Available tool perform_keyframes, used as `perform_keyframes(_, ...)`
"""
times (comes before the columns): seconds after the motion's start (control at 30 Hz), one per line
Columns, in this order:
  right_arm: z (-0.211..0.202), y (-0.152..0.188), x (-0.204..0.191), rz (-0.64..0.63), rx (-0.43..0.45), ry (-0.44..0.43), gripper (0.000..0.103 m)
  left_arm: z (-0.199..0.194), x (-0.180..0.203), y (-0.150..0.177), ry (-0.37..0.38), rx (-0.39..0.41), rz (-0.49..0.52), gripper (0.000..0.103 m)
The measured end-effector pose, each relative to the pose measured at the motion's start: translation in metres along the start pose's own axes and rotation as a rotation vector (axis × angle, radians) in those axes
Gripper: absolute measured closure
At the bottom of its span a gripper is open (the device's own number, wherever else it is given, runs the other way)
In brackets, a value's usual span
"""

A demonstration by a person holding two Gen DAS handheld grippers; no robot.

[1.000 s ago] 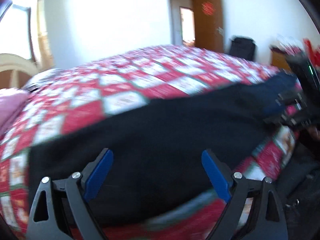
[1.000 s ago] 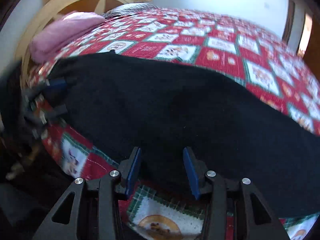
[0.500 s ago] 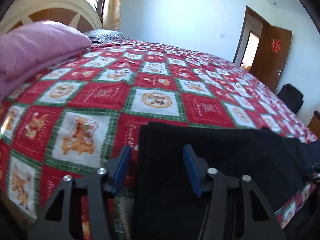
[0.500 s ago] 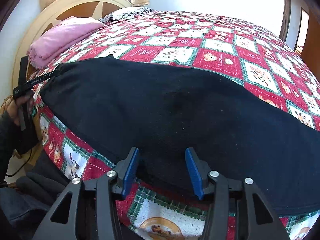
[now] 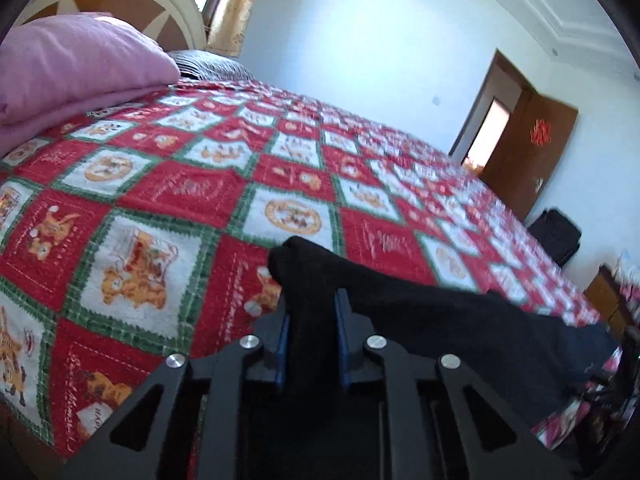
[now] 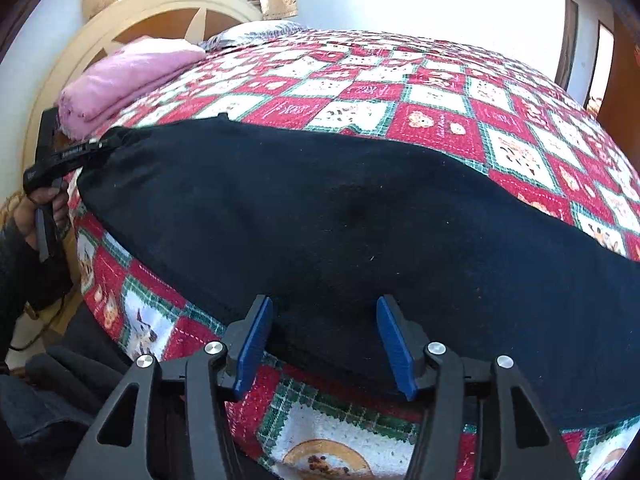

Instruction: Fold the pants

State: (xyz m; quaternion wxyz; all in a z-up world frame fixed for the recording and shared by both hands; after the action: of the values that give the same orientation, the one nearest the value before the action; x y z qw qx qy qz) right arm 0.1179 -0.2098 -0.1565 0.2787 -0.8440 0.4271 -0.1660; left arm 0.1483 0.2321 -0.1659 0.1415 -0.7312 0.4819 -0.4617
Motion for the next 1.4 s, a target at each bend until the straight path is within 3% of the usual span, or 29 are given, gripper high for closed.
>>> perform_keyframes(0.07, -0.002, -0.001, 0.002, 0.022, 0.013, -0.007, 0.047, -0.003, -0.001, -0.009, 0.015, 0.003, -0.021, 0.083)
perform_keyframes(0.13, -0.002, -0.002, 0.002, 0.031, 0.019, -0.006, 0.047, -0.003, 0.001, -0.015, -0.036, 0.021, 0.037, 0.087)
perform_keyframes(0.2, 0.002, -0.004, -0.002, 0.015, 0.016, 0.013, 0.047, 0.003, -0.005, -0.017, -0.033, -0.010, 0.013, 0.087)
perform_keyframes(0.4, 0.012, -0.009, -0.024, -0.065, 0.008, 0.053, 0.038, 0.013, -0.018, -0.002, -0.057, -0.043, 0.012, 0.085)
perform_keyframes(0.5, 0.008, -0.009, -0.023, -0.085, 0.003, 0.038, 0.037, 0.011, -0.022, -0.003, -0.044, -0.040, 0.001, 0.076)
perform_keyframes(0.57, 0.004, -0.009, -0.011, -0.024, 0.012, -0.017, 0.037, 0.006, -0.019, -0.005, -0.087, -0.015, 0.026, 0.056)
perform_keyframes(0.67, -0.012, -0.010, 0.018, 0.079, 0.029, -0.026, 0.037, -0.013, -0.013, -0.015, -0.121, 0.074, 0.038, 0.035)
perform_keyframes(0.77, -0.043, -0.009, 0.050, 0.130, 0.081, 0.030, 0.037, -0.031, -0.004, -0.024, -0.159, 0.141, 0.054, 0.028)
perform_keyframes(0.83, -0.069, -0.003, 0.076, 0.173, 0.121, 0.080, 0.037, -0.039, 0.007, -0.025, -0.146, 0.163, 0.060, 0.025)
perform_keyframes(1.1, -0.165, 0.053, 0.200, 0.463, 0.230, 0.297, 0.037, -0.014, 0.081, 0.017, -0.052, 0.057, 0.202, 0.019)
perform_keyframes(1.23, -0.202, 0.083, 0.262, 0.598, 0.269, 0.398, 0.037, 0.014, 0.111, 0.047, -0.062, -0.014, 0.299, 0.019)
perform_keyframes(1.33, -0.209, 0.091, 0.301, 0.626, 0.225, 0.457, 0.037, 0.028, 0.116, 0.056, -0.111, -0.011, 0.333, 0.019)
perform_keyframes(1.4, -0.205, 0.093, 0.321, 0.633, 0.201, 0.452, 0.037, 0.035, 0.113, 0.059, -0.136, -0.013, 0.328, 0.019)
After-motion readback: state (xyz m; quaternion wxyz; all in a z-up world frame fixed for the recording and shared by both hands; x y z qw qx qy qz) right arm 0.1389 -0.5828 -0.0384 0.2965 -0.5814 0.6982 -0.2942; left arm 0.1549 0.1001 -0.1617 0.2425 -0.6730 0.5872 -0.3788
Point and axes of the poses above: each gripper's, at about its wrist camera, not at the fingertips, and z roughly the way its jaws point, x to its right, y to its underside, the point moved 4 cm from there along z, roughly the way its jaws point, and after that the axes turned 12 degrees about -z, right-handed, at the moved point
